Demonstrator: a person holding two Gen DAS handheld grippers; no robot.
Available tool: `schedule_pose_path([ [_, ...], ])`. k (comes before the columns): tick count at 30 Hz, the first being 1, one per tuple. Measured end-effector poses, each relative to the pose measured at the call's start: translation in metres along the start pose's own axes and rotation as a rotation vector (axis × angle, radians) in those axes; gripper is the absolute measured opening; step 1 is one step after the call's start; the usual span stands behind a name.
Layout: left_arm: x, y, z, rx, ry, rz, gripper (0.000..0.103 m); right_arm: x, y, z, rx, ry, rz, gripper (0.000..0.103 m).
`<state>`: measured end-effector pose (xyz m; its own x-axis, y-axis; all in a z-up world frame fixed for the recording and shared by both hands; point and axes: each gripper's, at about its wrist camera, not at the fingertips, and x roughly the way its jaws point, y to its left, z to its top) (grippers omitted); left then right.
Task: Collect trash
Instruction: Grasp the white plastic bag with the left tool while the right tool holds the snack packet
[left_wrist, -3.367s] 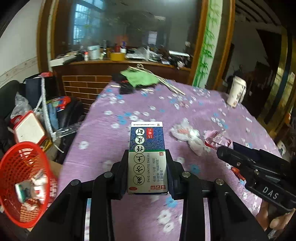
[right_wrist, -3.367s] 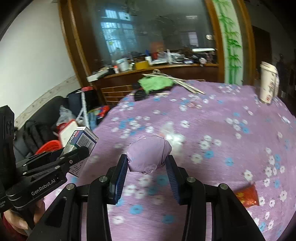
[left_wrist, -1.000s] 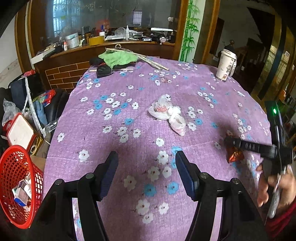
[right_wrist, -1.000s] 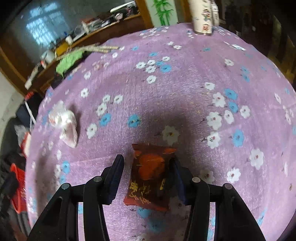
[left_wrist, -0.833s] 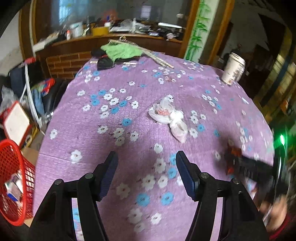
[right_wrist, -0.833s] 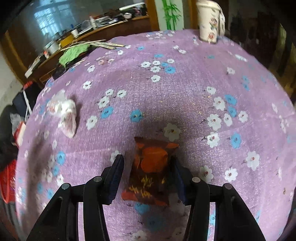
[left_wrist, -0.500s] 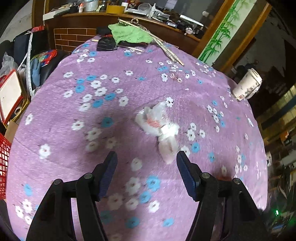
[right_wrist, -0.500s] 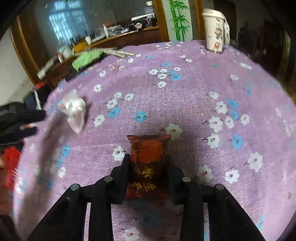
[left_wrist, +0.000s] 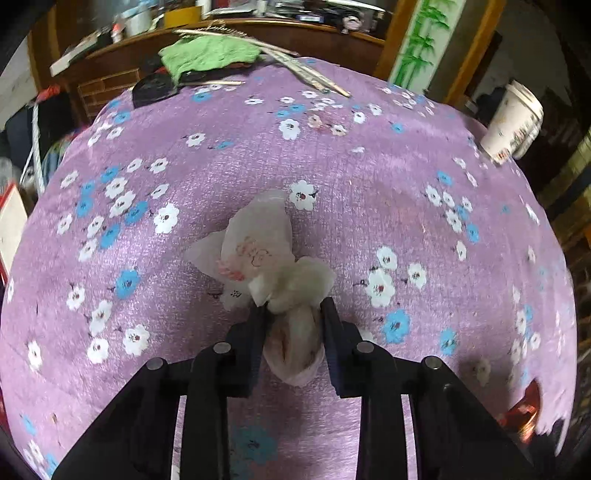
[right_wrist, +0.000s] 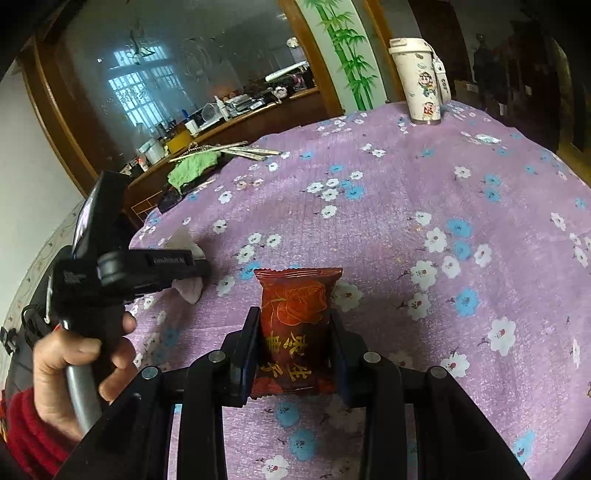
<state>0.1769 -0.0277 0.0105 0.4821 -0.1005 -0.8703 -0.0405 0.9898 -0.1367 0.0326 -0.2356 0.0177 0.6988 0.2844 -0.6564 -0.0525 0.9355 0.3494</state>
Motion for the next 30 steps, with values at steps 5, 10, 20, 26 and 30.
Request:
schedule_pose_path([
  [5,-0.025,0.017,-0.014,0.041,-0.064,-0.022,0.026,-0.001,0.006,0.000,-0.032,-0.013,-0.002,0.037],
  [10,-0.069,0.038,-0.045,0.099,-0.147,-0.026,0.027,-0.004,0.014,-0.001,-0.082,-0.048,-0.015,0.037],
  [20,-0.106,0.068,-0.090,0.137,-0.284,0.015,0.027,-0.007,0.063,-0.007,-0.152,0.027,0.039,0.037],
  [26,-0.102,0.081,-0.090,0.102,-0.305,0.011,0.027,-0.003,0.103,-0.004,-0.225,0.017,0.018,0.037],
  [30,-0.101,0.089,-0.090,0.076,-0.320,0.036,0.027,0.017,0.115,-0.004,-0.208,0.011,0.024,0.037],
])
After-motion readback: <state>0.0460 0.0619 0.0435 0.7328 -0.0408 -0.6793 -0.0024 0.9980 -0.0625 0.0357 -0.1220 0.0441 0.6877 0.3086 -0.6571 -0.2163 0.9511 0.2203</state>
